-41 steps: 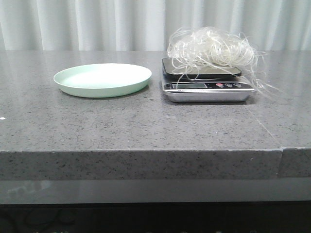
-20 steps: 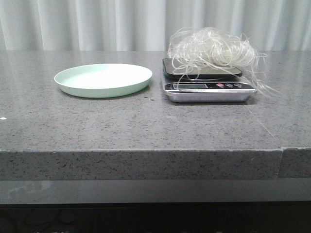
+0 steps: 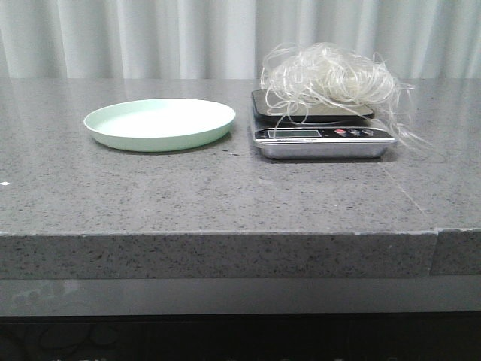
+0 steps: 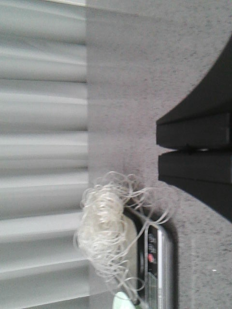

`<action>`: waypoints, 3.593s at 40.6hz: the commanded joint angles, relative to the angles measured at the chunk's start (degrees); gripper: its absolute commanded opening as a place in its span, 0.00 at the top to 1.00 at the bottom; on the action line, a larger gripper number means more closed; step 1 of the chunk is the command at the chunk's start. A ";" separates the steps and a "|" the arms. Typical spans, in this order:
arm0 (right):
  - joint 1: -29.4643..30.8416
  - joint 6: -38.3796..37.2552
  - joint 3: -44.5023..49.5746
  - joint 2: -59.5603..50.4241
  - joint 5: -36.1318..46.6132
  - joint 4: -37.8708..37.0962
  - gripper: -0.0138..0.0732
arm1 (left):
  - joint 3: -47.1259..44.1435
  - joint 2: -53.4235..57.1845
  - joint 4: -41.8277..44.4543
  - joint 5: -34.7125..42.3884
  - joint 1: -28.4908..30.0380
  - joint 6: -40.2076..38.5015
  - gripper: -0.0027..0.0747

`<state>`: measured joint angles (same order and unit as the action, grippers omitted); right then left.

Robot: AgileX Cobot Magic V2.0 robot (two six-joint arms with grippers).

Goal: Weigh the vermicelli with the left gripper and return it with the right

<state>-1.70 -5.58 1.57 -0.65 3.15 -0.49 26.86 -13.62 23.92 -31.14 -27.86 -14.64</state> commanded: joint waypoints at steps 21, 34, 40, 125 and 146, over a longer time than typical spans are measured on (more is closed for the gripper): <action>0.03 0.45 -35.60 28.47 -4.39 -0.08 0.64 | 0.47 0.31 1.30 4.49 0.11 -0.68 0.78; -7.14 0.50 -63.95 58.57 -14.79 -0.08 0.44 | 0.47 0.31 1.30 4.00 0.11 -0.68 0.78; -10.98 0.50 -75.50 70.62 -21.03 -0.08 0.36 | 0.47 0.31 1.30 4.00 0.11 -0.68 0.78; -13.56 11.01 -119.89 110.08 -63.31 9.82 0.67 | 0.47 0.21 1.09 4.00 0.11 -0.68 0.78; -13.56 11.01 -136.95 108.73 -62.98 13.00 0.67 | 0.47 0.21 0.99 4.00 0.11 -0.68 0.78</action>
<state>-15.33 4.85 -131.08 112.58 -62.96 9.62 25.81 -12.70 24.59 -31.04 -27.86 -14.77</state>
